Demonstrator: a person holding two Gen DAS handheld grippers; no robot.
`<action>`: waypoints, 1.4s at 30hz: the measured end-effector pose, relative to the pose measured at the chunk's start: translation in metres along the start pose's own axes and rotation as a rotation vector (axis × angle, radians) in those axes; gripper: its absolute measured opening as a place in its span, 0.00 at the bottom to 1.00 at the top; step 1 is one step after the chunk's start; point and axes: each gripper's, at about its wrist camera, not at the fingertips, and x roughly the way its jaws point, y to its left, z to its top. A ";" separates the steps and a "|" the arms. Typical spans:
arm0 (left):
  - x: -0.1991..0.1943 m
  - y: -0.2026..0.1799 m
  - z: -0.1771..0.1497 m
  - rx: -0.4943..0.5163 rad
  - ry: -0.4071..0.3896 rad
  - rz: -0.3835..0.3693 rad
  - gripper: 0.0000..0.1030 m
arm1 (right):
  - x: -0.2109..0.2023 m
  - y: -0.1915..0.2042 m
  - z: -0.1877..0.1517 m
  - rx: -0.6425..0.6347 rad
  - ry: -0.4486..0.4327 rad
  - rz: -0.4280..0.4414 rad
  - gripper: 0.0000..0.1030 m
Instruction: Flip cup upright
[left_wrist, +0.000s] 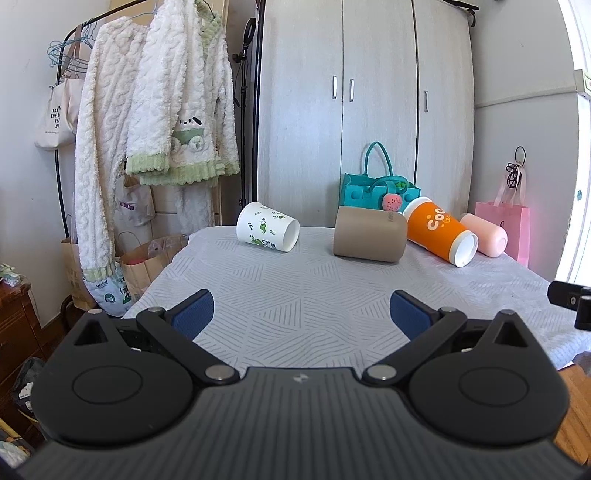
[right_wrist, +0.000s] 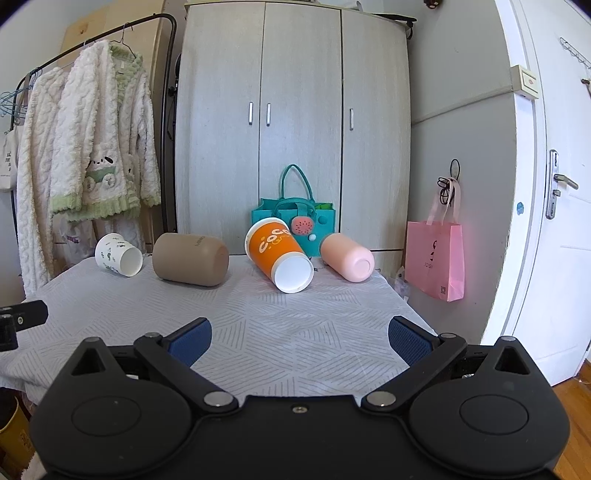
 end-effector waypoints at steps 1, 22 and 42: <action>0.000 0.001 0.001 -0.005 0.001 -0.001 1.00 | 0.000 0.001 0.000 -0.002 0.001 0.001 1.00; -0.001 0.006 0.000 -0.018 0.008 -0.014 1.00 | 0.001 0.007 -0.002 -0.025 0.022 -0.006 1.00; 0.000 0.013 -0.001 -0.014 0.011 0.013 1.00 | 0.003 0.008 -0.003 -0.028 0.028 -0.011 1.00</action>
